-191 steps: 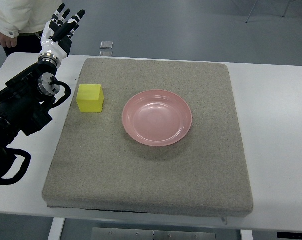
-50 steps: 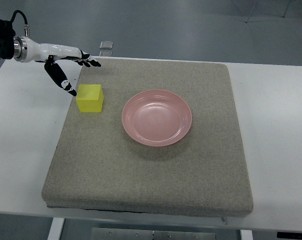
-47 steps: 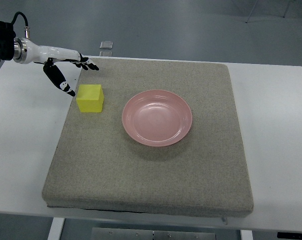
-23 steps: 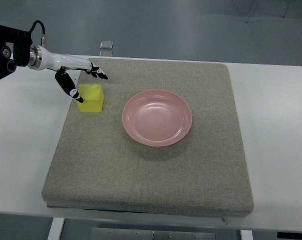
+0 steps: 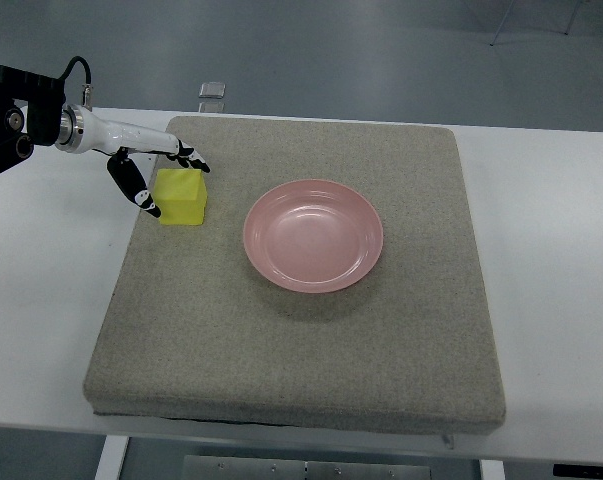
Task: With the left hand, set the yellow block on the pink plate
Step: 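Close the left hand's fingers around the yellow cube, then lift the yellow cube with the left hand and carry it over the pink plate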
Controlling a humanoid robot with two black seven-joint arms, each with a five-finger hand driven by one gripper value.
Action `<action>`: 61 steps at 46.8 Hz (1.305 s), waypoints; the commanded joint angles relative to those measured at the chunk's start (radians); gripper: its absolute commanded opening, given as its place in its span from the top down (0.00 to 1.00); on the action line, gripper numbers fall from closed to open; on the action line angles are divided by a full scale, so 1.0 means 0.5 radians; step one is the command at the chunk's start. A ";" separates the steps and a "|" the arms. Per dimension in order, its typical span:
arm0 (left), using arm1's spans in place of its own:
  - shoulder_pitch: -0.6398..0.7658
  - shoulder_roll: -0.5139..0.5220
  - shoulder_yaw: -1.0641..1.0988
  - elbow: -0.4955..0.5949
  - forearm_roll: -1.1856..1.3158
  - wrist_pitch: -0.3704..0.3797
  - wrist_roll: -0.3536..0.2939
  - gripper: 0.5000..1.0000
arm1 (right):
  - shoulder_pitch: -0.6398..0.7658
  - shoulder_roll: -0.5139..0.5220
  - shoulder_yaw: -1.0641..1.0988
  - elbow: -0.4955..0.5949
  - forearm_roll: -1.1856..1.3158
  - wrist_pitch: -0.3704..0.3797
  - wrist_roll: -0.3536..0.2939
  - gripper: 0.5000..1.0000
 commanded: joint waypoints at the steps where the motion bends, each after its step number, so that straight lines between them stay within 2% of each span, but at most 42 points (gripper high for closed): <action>1: 0.001 -0.003 -0.003 -0.003 -0.001 0.000 -0.002 0.10 | 0.000 0.000 0.000 0.000 0.000 0.000 0.000 0.15; 7: 0.004 -0.028 0.003 -0.003 -0.001 0.000 -0.002 0.14 | 0.000 0.000 0.000 0.000 0.000 0.000 0.000 0.15; 10: 0.004 -0.028 0.006 -0.003 0.009 0.000 -0.002 0.29 | 0.000 0.000 0.000 0.000 0.000 0.000 0.000 0.15; 14: 0.019 -0.031 0.009 -0.003 0.015 0.000 -0.002 0.42 | 0.000 0.000 0.000 0.000 0.000 0.000 0.000 0.15; 23: 0.028 -0.031 0.009 0.003 0.024 0.000 -0.002 0.43 | 0.000 0.000 0.000 0.000 0.000 0.000 0.000 0.15; 25: 0.028 -0.031 0.009 0.003 0.024 0.000 0.001 0.47 | 0.000 0.000 0.000 0.000 0.000 0.000 0.000 0.15; 30: 0.028 -0.049 0.012 0.012 0.030 0.000 0.001 0.64 | 0.000 0.000 0.000 0.000 0.000 0.000 0.000 0.15; 32: 0.028 -0.055 0.012 0.016 0.030 0.000 0.004 0.78 | 0.000 0.000 0.000 0.000 0.000 0.000 0.000 0.15; 36: 0.028 -0.059 0.012 0.019 0.033 0.003 0.010 1.00 | 0.000 0.000 0.000 0.000 0.000 0.000 0.000 0.15; 43: 0.028 -0.071 0.015 0.022 0.045 0.080 0.010 1.00 | 0.000 0.000 0.000 0.000 0.000 0.000 0.000 0.15; 61: 0.019 -0.074 0.012 0.022 0.049 0.086 0.010 1.00 | 0.000 0.000 0.000 0.000 0.000 0.000 0.000 0.15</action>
